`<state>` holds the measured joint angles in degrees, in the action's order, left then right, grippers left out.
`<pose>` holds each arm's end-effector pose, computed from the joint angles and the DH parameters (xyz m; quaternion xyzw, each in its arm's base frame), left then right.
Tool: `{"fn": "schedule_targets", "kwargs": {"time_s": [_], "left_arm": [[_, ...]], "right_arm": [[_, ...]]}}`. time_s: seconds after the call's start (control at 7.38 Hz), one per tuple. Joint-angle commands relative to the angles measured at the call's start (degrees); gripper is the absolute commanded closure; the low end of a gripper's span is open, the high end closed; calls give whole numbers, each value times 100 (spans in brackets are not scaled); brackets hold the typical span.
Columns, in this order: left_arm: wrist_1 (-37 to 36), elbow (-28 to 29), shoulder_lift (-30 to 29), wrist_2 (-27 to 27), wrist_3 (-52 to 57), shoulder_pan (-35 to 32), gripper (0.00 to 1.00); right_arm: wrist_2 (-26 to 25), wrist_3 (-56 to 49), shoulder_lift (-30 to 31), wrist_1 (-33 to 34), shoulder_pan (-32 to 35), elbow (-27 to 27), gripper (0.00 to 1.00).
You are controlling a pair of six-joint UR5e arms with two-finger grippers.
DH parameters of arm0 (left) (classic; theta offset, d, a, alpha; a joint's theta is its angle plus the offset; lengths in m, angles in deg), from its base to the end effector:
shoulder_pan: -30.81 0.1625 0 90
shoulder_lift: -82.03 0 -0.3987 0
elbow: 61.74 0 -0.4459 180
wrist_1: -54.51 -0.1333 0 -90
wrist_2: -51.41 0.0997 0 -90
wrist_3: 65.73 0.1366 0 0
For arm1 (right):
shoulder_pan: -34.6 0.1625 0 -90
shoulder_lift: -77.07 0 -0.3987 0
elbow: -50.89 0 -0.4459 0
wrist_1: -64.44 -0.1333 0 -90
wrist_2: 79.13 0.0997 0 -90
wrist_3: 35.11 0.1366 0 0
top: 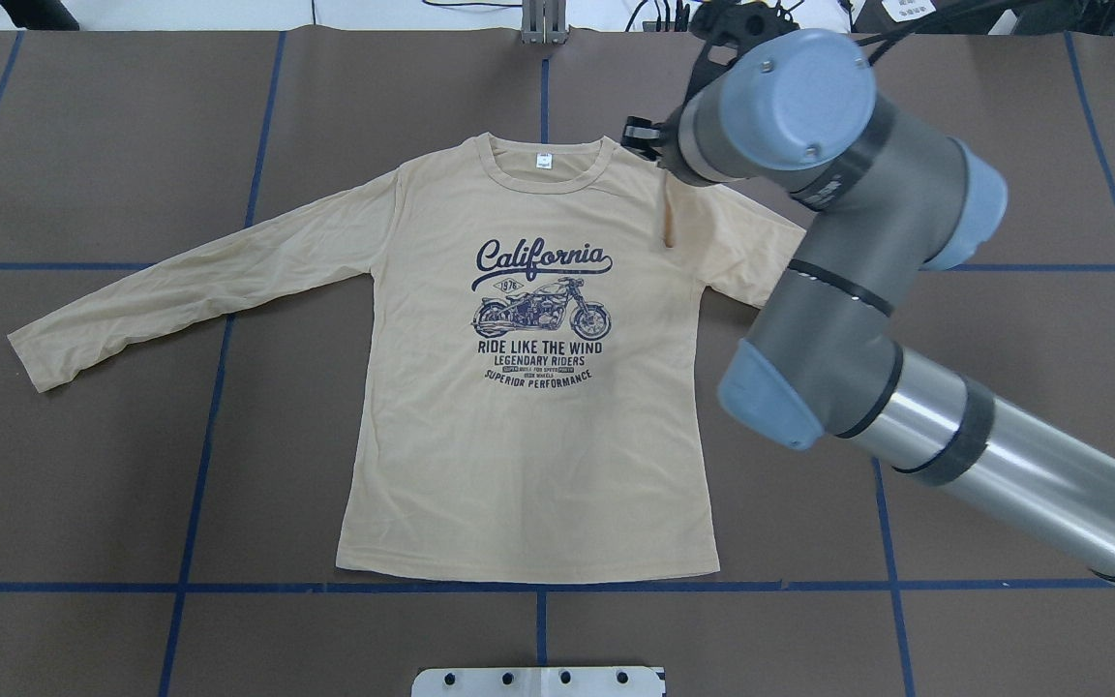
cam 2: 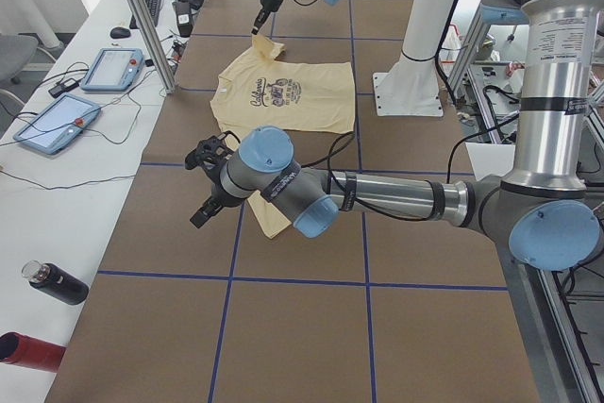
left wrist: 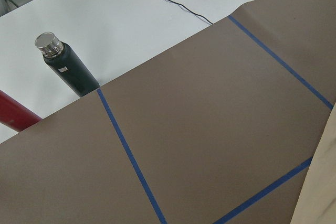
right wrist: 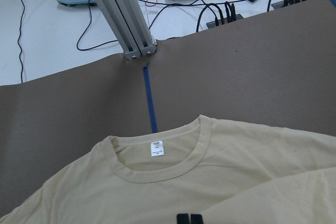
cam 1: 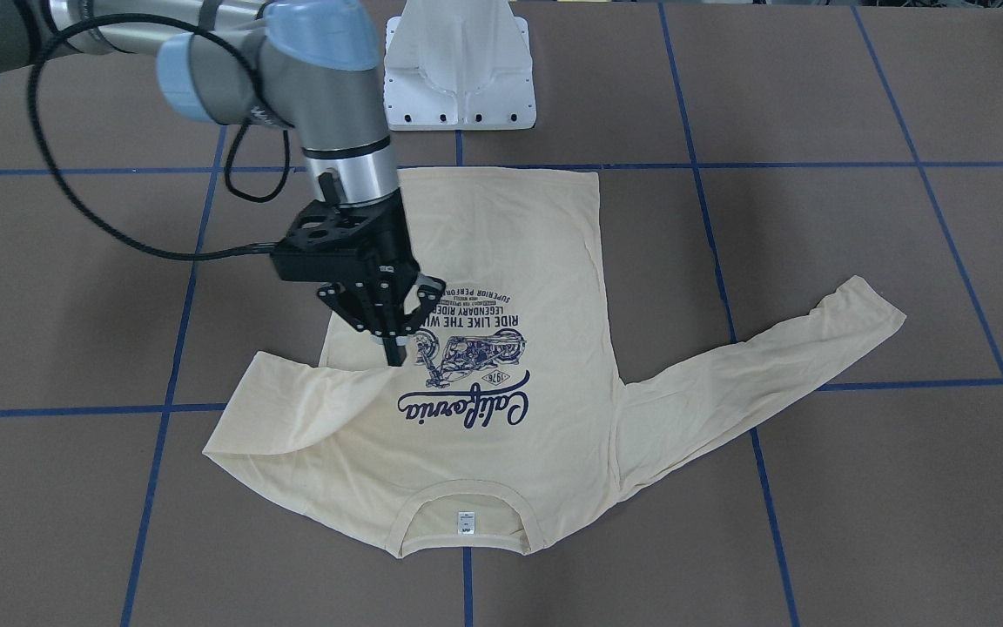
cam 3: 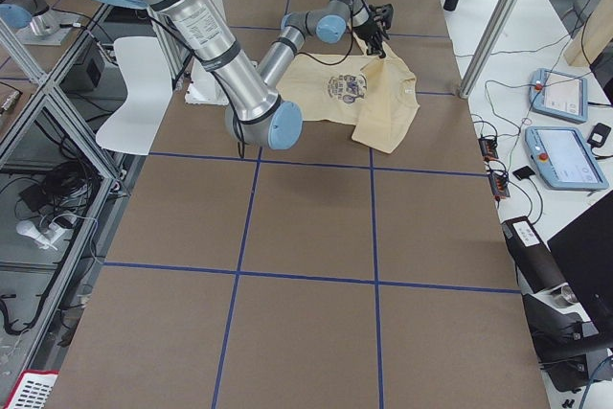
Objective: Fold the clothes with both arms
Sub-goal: 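Carry the sleeve with the right gripper across the shirt body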
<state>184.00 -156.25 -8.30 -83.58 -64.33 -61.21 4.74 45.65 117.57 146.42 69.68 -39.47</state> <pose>-0.0573 -0.5838 0.5230 0.3590 0.3438 0.1397 0.8564 -0.5359 -0.5570 0.0683 0.2256 -0.4299 0.2206 0.8460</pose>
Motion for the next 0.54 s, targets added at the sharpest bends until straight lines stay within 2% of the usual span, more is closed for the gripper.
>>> {"fn": "schedule_targets", "kwargs": {"time_s": [0.0, 0.14, 0.41], "left_arm": [[6, -6, 24, -10, -25, 0, 0], [6, -6, 33, -19, -25, 0, 0], [6, -6, 41, -19, -60, 0, 0]], "right_arm": [[-850, 501, -1374, -7, -710, 1428, 100], [-1002, 764, -1909, -16, -870, 2165, 100], [-1021, 863, -2624, -25, -941, 3126, 100]]}}
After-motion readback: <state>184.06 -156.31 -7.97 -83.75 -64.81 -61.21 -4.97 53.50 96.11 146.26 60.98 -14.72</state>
